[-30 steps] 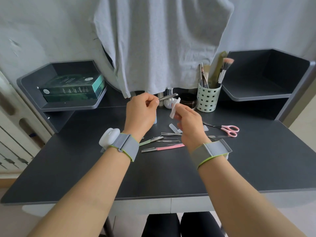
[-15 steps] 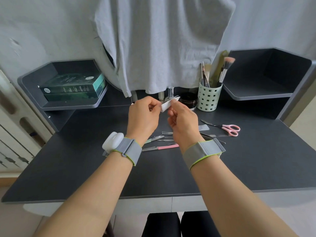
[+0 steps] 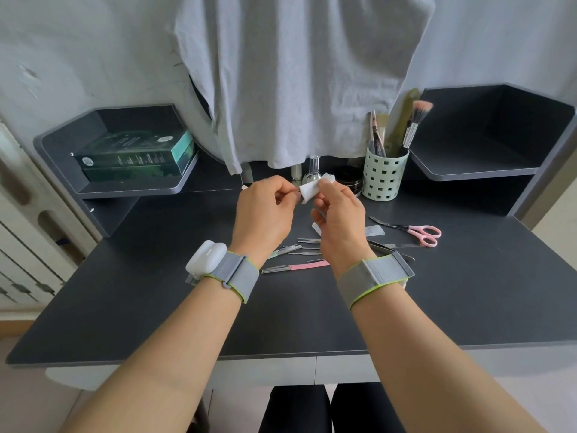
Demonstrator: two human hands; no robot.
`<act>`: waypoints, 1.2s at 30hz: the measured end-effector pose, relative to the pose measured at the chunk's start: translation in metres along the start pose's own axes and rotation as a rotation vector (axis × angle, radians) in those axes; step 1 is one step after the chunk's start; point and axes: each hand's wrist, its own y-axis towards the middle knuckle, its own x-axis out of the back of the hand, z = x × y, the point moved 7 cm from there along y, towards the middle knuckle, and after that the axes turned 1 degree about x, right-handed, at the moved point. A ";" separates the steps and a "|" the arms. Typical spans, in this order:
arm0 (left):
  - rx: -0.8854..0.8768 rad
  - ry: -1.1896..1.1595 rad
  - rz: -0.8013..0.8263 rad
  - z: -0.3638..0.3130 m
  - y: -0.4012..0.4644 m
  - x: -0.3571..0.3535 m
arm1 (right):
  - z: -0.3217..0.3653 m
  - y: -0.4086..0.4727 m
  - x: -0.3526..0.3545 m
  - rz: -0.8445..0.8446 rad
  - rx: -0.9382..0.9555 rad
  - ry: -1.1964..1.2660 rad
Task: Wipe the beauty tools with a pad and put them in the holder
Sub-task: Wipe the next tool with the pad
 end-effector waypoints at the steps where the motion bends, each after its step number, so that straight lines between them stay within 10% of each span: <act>1: -0.002 0.004 0.005 0.000 0.000 -0.001 | 0.000 0.000 0.000 0.003 0.004 -0.001; 36: 0.190 -0.261 0.028 0.021 0.005 -0.004 | -0.019 0.010 0.007 0.010 -0.052 0.093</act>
